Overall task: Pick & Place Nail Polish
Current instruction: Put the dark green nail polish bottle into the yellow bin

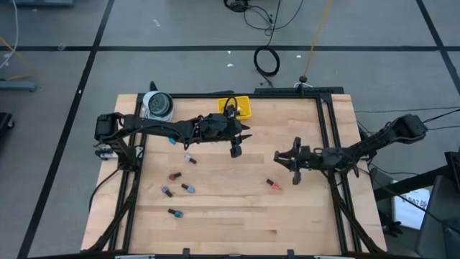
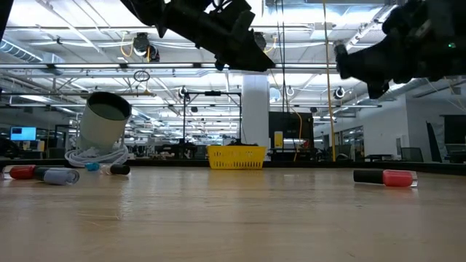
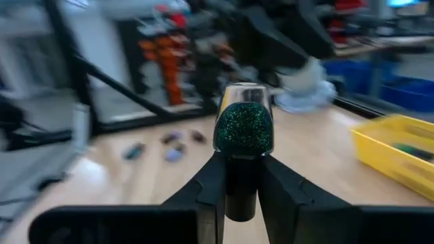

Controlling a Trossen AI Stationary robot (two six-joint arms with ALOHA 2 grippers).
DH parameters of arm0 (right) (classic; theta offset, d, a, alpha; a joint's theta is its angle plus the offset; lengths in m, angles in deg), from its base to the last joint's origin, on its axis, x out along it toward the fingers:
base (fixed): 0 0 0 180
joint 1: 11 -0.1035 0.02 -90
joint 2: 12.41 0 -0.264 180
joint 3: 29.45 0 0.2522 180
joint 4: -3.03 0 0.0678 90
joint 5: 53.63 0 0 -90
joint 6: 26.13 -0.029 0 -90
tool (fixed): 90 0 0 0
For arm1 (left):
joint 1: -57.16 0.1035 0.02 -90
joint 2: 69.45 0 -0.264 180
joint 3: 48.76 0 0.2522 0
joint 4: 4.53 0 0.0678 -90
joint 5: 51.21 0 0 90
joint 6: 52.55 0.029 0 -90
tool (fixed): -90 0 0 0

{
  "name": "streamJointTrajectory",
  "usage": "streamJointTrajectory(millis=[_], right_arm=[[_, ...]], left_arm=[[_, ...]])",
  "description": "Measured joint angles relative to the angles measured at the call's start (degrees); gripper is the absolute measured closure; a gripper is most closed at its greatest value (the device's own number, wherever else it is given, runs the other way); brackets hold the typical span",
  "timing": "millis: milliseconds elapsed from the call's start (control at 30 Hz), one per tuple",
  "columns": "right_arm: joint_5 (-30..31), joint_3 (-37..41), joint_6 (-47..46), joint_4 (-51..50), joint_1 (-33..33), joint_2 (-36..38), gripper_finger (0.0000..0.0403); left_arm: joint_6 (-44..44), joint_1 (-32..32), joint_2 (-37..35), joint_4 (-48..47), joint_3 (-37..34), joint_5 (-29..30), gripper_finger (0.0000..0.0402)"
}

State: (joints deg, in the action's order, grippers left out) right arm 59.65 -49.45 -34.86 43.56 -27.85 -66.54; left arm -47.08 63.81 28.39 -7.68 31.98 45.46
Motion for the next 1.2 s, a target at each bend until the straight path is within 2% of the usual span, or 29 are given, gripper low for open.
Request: streamJointTrajectory(millis=[133,433,600,700,767,1200], right_arm=[[-11.7,1.6,-0.8,6.1,1.1,0.0,0.0351],[-44.8,-0.1,-5.5,11.2,0.9,-0.2,0.0351],[-56.9,-0.2,-3.4,17.4,-3.5,-0.2,0.0351],[-58.7,-0.2,-0.8,19.1,-6.2,-0.2,0.0351],[-57.9,-0.2,0.0,19.2,-7.1,-0.2,0.0351],[-57.4,-0.2,0.2,19.0,-7.3,-0.2,0.0351]], left_arm=[[-0.1,0.0,0.0,-0.1,0.0,0.0,0.0275],[-1.5,0.0,0.0,0.0,0.0,-0.1,0.0275],[-1.5,0.0,0.0,0.0,0.0,-0.1,0.0275],[-1.5,0.0,0.0,0.0,0.0,-0.1,0.0275],[-1.5,0.0,0.0,0.0,0.0,-0.1,0.0275],[-1.5,0.0,0.0,-0.1,0.0,-0.1,0.0275]])
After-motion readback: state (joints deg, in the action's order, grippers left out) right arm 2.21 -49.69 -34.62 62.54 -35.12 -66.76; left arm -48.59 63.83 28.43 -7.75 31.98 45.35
